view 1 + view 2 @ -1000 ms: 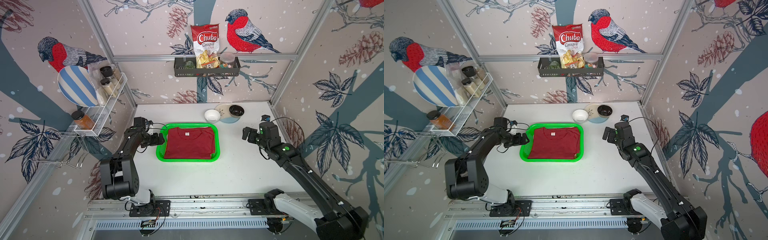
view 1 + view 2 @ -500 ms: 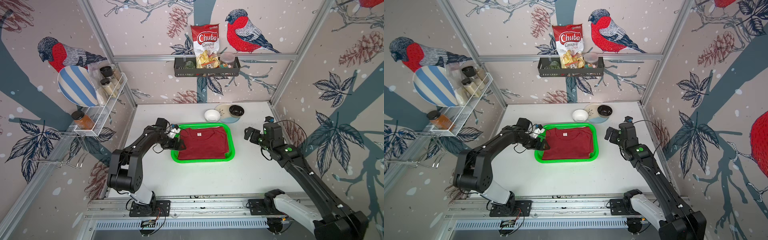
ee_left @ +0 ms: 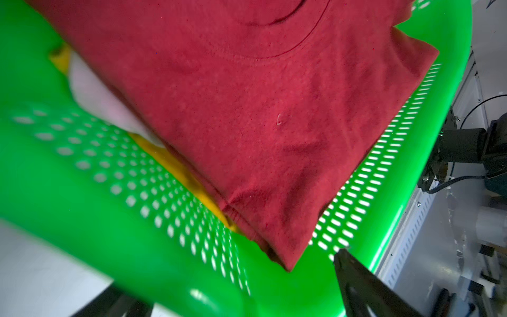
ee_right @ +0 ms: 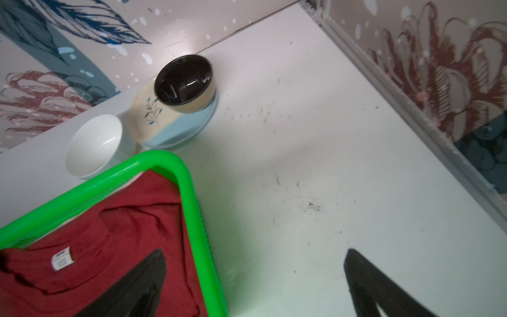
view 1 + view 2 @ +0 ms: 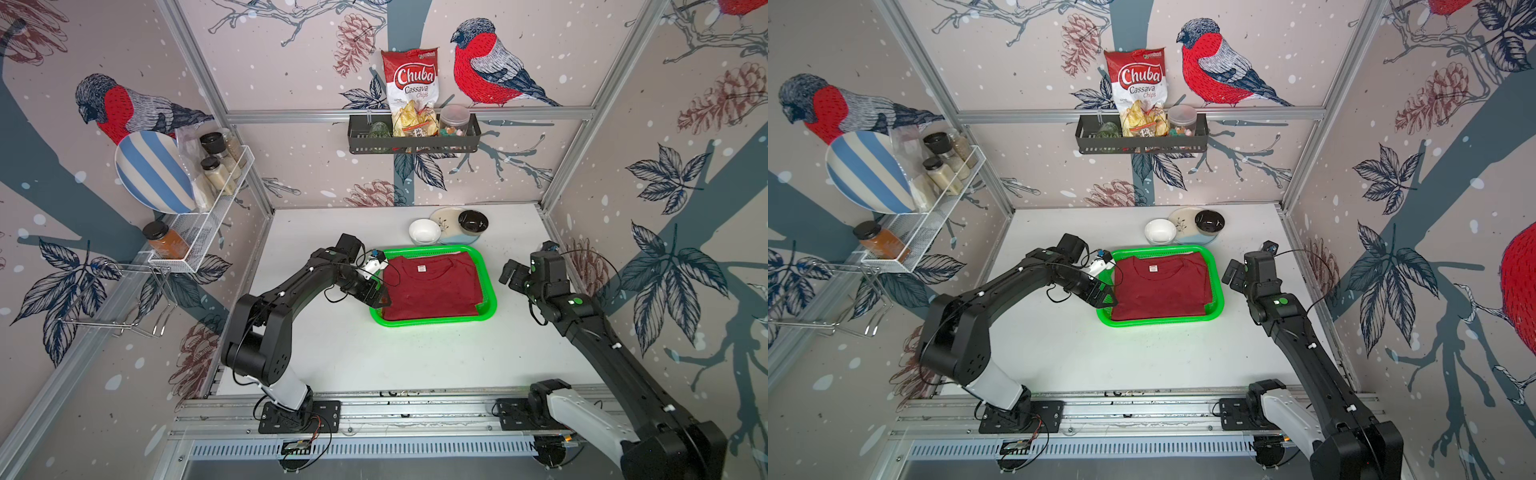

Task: Put the folded t-shirts into the basket
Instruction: Move the bin to the center of the board, then reset both arms

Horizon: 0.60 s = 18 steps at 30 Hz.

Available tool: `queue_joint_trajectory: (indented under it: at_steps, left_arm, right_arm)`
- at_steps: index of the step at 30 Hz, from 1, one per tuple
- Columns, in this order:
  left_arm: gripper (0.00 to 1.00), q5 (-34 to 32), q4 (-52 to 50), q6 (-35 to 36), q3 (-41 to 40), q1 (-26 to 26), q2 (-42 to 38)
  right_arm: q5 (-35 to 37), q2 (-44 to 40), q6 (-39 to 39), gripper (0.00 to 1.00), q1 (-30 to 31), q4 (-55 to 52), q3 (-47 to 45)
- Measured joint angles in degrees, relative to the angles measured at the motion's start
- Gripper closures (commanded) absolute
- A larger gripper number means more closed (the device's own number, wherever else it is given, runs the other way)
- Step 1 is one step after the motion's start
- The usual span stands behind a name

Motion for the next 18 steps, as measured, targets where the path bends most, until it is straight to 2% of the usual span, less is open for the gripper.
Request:
queue_joint_trajectory:
  at_steps: [6,10,14,18]
  left_arm:
    - [0.04,1.11,6.05,-1.03,-5.29,13.53,-10.93]
    - [0.04,-0.17,17.84,-5.53,-16.0,20.2,-18.21]
    - [0.04,-6.49,36.11,-10.4,-31.52,21.22,-21.77]
    - [0.01,-14.36,57.27,-13.16,-42.36,21.2,-16.92]
  right_arm:
    - [7.39,-2.03,-8.46,0.0,0.17,12.22,-9.77]
    - [9.68,-0.31,-14.78,0.0,-0.52,24.33,-17.31]
    - [10.01,5.16,-16.59,0.0,-3.34,40.28,-25.03]
    - [6.43,15.02,-18.86,0.0,-5.29,56.63,-29.07]
